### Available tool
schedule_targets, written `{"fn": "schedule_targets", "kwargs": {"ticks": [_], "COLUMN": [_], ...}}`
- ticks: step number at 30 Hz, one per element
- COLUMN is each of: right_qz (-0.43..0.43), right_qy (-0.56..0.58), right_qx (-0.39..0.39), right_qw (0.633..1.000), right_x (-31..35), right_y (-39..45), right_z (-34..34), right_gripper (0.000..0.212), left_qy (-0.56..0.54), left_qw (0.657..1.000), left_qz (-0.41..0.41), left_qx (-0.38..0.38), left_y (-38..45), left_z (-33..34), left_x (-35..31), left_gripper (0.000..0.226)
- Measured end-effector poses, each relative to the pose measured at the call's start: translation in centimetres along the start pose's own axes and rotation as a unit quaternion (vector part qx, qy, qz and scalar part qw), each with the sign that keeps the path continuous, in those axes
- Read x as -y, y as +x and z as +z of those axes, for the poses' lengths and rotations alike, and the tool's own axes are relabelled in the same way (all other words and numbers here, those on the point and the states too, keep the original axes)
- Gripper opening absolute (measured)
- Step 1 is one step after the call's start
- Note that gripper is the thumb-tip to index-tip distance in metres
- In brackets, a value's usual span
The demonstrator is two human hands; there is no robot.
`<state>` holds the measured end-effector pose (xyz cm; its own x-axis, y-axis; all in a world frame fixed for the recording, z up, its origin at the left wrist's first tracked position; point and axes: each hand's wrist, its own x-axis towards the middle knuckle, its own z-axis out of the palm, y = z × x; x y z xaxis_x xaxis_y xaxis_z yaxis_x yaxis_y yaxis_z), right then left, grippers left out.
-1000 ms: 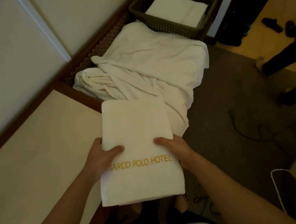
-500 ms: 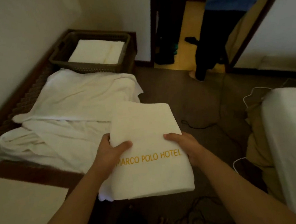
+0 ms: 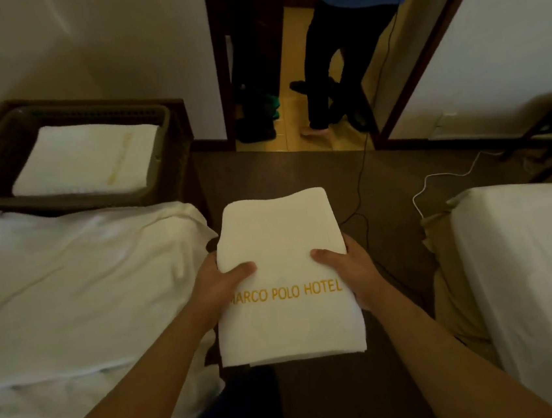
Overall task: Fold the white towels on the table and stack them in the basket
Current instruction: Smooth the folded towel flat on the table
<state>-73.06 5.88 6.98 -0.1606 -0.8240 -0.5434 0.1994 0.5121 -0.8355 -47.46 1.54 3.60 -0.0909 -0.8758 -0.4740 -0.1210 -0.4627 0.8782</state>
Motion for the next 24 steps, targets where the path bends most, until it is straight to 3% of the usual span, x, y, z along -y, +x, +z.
{"fn": "schedule_targets", "kwargs": {"ticks": [2, 7, 15, 20, 24], "right_qz": [0.001, -0.028, -0.064, -0.054, -0.017], "right_qy": [-0.018, -0.07, -0.158, -0.21, -0.261], "right_qx": [0.004, 0.051, 0.227, 0.352, 0.458], "right_qw": [1.0, 0.996, 0.959, 0.911, 0.85], "right_x": [2.9, 11.3, 23.6, 27.8, 29.8], "right_y": [3.6, 12.5, 27.1, 38.2, 44.6], "right_z": [1.6, 7.5, 21.1, 30.3, 38.1], "right_gripper": [0.045, 0.041, 0.043, 0.048, 0.049], "left_qy": [-0.001, -0.01, -0.081, -0.129, -0.172], "left_qw": [1.0, 0.996, 0.958, 0.908, 0.841], "left_qz": [0.001, 0.024, 0.047, 0.023, -0.017], "left_qx": [-0.003, -0.089, -0.27, -0.397, -0.512], "left_y": [3.5, 10.2, 19.3, 25.9, 29.8], "left_z": [-1.0, -5.0, -13.3, -16.7, -18.3], "left_x": [-2.1, -8.3, -15.3, -16.7, -17.9], "left_gripper": [0.05, 0.047, 0.055, 0.076, 0.06]}}
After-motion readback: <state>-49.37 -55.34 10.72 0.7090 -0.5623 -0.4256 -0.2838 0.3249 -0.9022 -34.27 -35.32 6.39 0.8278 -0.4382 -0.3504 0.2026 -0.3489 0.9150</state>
